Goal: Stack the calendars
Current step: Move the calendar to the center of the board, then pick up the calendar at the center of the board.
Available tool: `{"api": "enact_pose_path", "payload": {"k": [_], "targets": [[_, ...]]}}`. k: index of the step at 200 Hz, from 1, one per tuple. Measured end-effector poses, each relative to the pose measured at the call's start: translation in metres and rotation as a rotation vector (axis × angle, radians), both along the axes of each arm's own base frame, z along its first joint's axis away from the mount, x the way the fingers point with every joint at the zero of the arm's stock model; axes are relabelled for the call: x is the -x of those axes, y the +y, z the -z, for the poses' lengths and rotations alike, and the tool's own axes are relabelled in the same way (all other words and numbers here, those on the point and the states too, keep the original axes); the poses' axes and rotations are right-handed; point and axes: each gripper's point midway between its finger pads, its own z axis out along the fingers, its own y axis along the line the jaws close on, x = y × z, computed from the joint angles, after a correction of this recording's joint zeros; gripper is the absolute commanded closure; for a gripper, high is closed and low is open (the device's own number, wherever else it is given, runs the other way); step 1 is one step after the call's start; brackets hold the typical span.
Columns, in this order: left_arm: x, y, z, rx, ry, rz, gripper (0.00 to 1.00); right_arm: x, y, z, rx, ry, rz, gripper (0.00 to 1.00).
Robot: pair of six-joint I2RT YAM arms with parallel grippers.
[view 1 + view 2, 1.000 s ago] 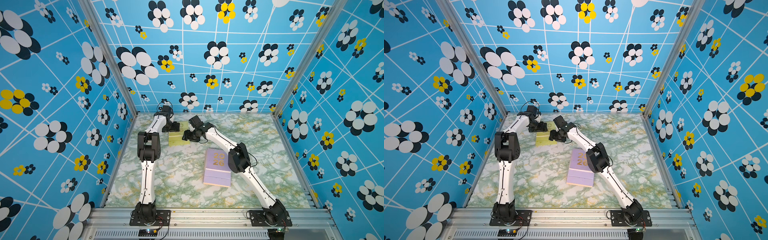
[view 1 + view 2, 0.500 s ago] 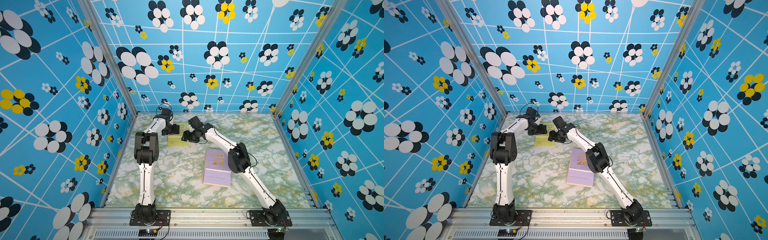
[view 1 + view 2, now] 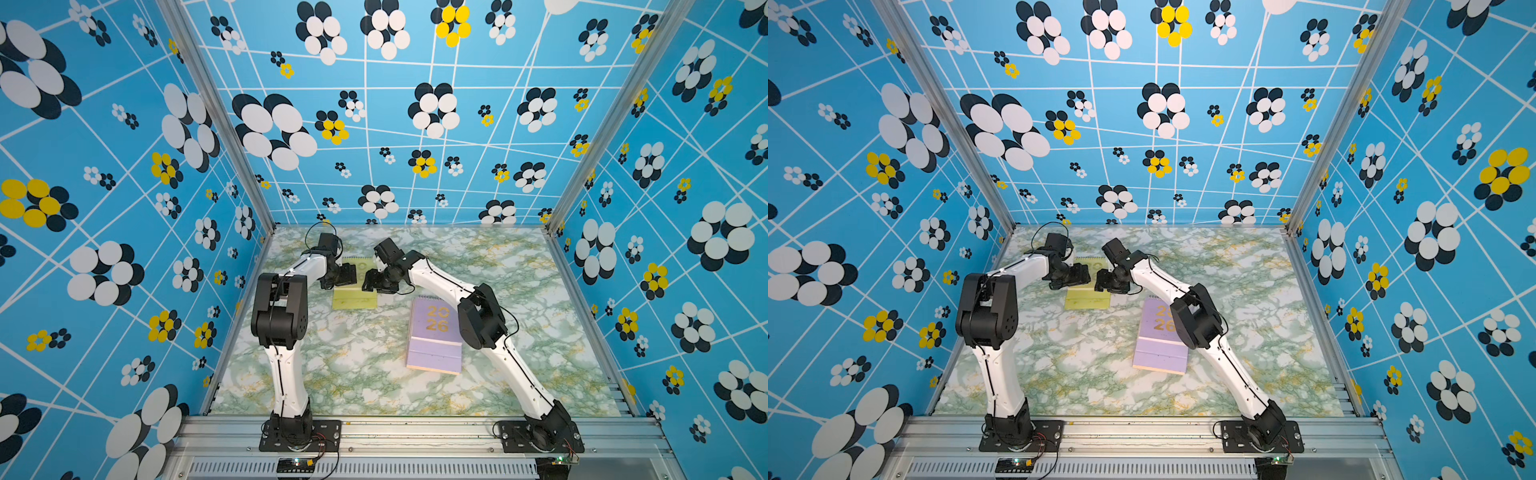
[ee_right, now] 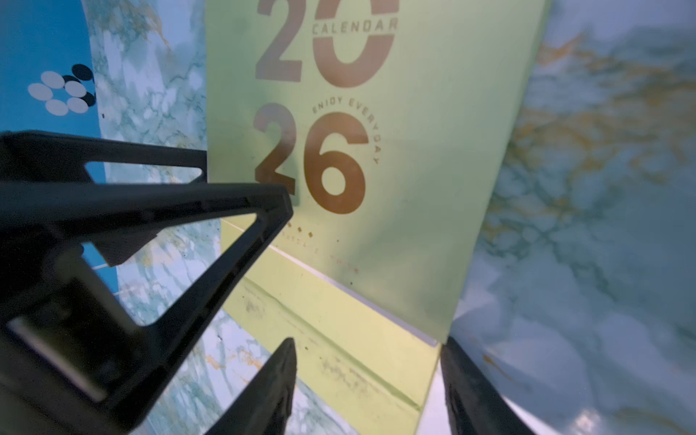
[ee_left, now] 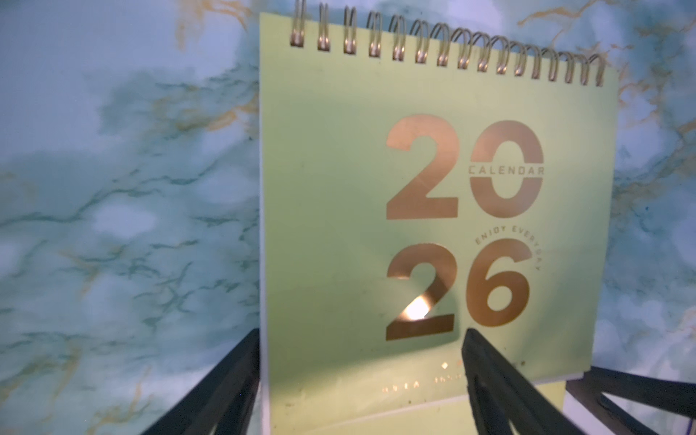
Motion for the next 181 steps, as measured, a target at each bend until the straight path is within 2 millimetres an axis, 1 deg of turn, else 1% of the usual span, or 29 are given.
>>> {"api": "enact_pose_path", "payload": {"k": [29,48,62,82,104,117,129,143,158,181], "targets": [[0.014,-0.005,-0.001,0.014,0.010,0.002,0.16,0.014,-0.009,0.000,0.021,0.010,0.007,0.38],[0.022,-0.006,-0.006,0.023,0.013,0.001,0.16,0.015,-0.015,-0.006,0.025,0.002,0.016,0.38],[0.021,-0.004,-0.017,0.031,-0.011,-0.002,0.16,0.008,-0.020,-0.013,0.016,-0.015,0.032,0.38],[0.015,0.002,-0.033,0.044,-0.050,-0.014,0.16,-0.008,-0.028,-0.023,-0.001,-0.043,0.062,0.38],[0.009,0.005,-0.039,0.053,-0.068,-0.021,0.16,-0.025,-0.037,-0.035,-0.009,-0.072,0.089,0.38],[0.006,0.004,-0.038,0.060,-0.068,-0.019,0.17,-0.035,-0.036,-0.047,-0.024,-0.099,0.095,0.38],[0.003,0.003,-0.033,0.066,-0.060,-0.017,0.17,-0.042,-0.032,-0.058,-0.041,-0.126,0.093,0.38],[0.001,0.001,-0.024,0.073,-0.042,-0.018,0.17,-0.047,-0.027,-0.063,-0.055,-0.146,0.087,0.38],[0.001,0.001,-0.014,0.075,-0.019,-0.020,0.17,-0.049,-0.024,-0.060,-0.053,-0.148,0.083,0.38],[0.000,0.001,-0.004,0.073,0.003,-0.021,0.17,-0.047,-0.024,-0.041,-0.024,-0.115,0.079,0.38]]}}
